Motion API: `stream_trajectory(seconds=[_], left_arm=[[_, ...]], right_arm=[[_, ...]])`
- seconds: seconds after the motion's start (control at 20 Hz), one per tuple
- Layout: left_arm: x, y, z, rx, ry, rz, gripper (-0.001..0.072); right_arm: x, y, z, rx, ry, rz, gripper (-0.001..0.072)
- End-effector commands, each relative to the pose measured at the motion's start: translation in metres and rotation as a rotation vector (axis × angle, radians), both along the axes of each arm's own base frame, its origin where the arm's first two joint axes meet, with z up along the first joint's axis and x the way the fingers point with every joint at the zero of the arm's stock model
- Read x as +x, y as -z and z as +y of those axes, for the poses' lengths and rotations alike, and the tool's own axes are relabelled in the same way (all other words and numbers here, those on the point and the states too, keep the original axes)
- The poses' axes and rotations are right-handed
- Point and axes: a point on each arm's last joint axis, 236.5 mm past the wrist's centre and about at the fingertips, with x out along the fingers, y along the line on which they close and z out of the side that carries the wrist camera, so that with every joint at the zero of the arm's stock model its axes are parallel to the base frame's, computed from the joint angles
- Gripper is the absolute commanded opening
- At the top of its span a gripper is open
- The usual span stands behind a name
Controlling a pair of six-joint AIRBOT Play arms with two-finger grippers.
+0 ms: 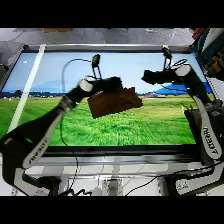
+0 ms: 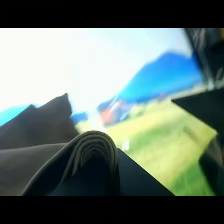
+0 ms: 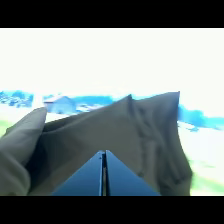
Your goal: Fold the clothes and pants, and hang the long-sleeved shirts on hangers.
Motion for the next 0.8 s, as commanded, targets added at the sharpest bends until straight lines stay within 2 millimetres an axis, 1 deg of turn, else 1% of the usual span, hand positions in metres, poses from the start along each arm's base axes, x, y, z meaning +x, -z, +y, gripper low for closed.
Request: stream_trajectory(seconds=[0.0, 0.05, 0.2, 0.3, 0.35, 0.45, 0.5, 0.55, 0.6, 0.65, 0.7, 0.75], left_arm=[[0.008, -0.011, -0.029, -0.068, -0.177, -0.120, 0.0246], [0.007, -0.012, -0.032, -0.051, -0.171, -0.145, 0.0720], [0.010, -0.015, -0.028, -0.053, -0.179, -0.150, 0.0719], [0.014, -0.024, -0.020, -0.061, -0.193, -0.160, 0.0719], [0.017, -0.030, -0.014, -0.067, -0.203, -0.167, 0.0718], [0.022, -0.044, -0.002, -0.078, -0.216, -0.179, 0.0718], [0.024, -0.050, 0.004, -0.081, -0.211, -0.177, 0.0717], [0.023, -0.054, 0.008, -0.082, -0.196, -0.168, 0.0717], [0.022, -0.057, 0.013, -0.077, -0.173, -0.158, 0.0717], [0.020, -0.059, 0.017, -0.070, -0.146, -0.145, 0.0716], [0.018, -0.060, 0.022, -0.050, -0.120, -0.140, 0.0716], [0.016, -0.059, 0.027, -0.022, -0.090, -0.136, 0.0716]], right_arm=[[-0.005, -0.003, -0.039, 0.000, 0.042, 0.032, 0.0016], [-0.005, -0.002, -0.041, -0.004, 0.045, 0.034, 0.0017], [-0.003, -0.002, -0.044, -0.029, 0.037, 0.015, 0.0029], [-0.001, 0.001, -0.050, -0.090, 0.008, -0.017, 0.0025], [0.000, 0.006, -0.056, -0.123, 0.009, -0.017, 0.0015], [-0.002, 0.026, -0.061, -0.158, -0.002, 0.024, 0.0015], [-0.005, 0.042, -0.060, -0.152, -0.015, 0.066, 0.0015], [-0.010, 0.063, -0.055, -0.137, -0.042, 0.124, 0.0014], [-0.018, 0.082, -0.044, -0.093, -0.081, 0.182, 0.0014], [-0.026, 0.094, -0.025, 0.008, -0.140, 0.230, 0.0014], [-0.030, 0.098, -0.005, 0.137, -0.179, 0.258, 0.0017], [-0.027, 0.100, 0.005, 0.214, -0.185, 0.263, 0.0139]])
